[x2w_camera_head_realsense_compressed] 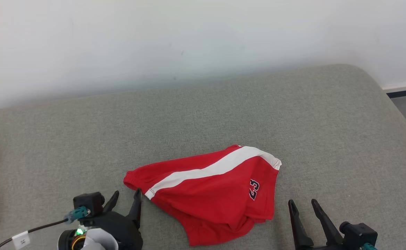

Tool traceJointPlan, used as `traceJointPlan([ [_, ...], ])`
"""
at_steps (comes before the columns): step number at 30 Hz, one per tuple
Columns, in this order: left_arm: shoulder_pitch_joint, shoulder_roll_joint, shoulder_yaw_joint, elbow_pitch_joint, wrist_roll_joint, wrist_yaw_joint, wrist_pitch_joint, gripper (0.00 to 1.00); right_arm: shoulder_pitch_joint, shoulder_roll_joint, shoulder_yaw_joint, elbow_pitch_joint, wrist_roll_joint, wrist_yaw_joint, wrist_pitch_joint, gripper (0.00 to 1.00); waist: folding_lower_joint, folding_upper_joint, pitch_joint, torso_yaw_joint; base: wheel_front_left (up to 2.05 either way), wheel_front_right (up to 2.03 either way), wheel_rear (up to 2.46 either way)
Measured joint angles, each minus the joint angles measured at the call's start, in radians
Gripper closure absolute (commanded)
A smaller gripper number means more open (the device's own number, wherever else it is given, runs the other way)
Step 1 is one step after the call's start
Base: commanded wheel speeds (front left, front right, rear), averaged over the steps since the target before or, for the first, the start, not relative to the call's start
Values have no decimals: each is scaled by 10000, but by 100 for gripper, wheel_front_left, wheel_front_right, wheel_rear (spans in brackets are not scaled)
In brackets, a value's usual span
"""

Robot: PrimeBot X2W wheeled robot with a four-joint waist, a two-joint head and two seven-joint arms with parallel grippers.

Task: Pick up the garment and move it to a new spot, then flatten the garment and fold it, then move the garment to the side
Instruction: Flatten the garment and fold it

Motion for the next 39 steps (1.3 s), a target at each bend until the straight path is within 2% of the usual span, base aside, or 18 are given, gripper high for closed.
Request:
traceJointPlan([
  [5, 309, 267, 334, -466, 244, 153, -48, 0, 82, 15, -73, -44, -4, 0, 0, 0, 0, 0, -158, 98, 0, 0, 0],
  [10, 1303, 558, 2015, -2782, 2000, 658, -75, 0, 128, 40, -157, -90, -15, 0, 2, 0, 0, 0, -231, 212, 0, 0, 0],
  [15, 3254, 171, 3731, -4957, 3685, 780, -75, 0, 192, 31, -276, -130, -15, 0, 36, 0, 0, -1, -326, 296, 0, 0, 0],
  [19, 4521, -479, 4932, -6163, 4638, 523, -75, 0, 272, 6, -408, -174, -19, 0, 50, 0, 0, -1, -430, 372, 0, 0, 0],
  [25, 5668, -1358, 6489, -7035, 5873, -305, -75, 0, 415, -6, -545, -242, -67, 0, 134, 0, 0, -1, -622, 528, 0, 0, 0],
  [28, 6087, -1620, 6934, -6959, 6389, -700, -75, 0, 486, -48, -560, -265, -148, 0, 150, 0, -1, -1, -739, 595, 0, 0, 0],
  [32, 6296, -1831, 7425, -6648, 6884, -1018, -75, 0, 571, -142, -535, -253, -209, 0, 217, 0, 0, -1, -895, 664, 0, 0, 0],
  [39, 6511, -1990, 7900, -6048, 7398, -1273, -75, 0, 715, -247, -518, -255, -485, 0, 238, 0, -1, -1, -1155, 730, 0, 0, 0],
])
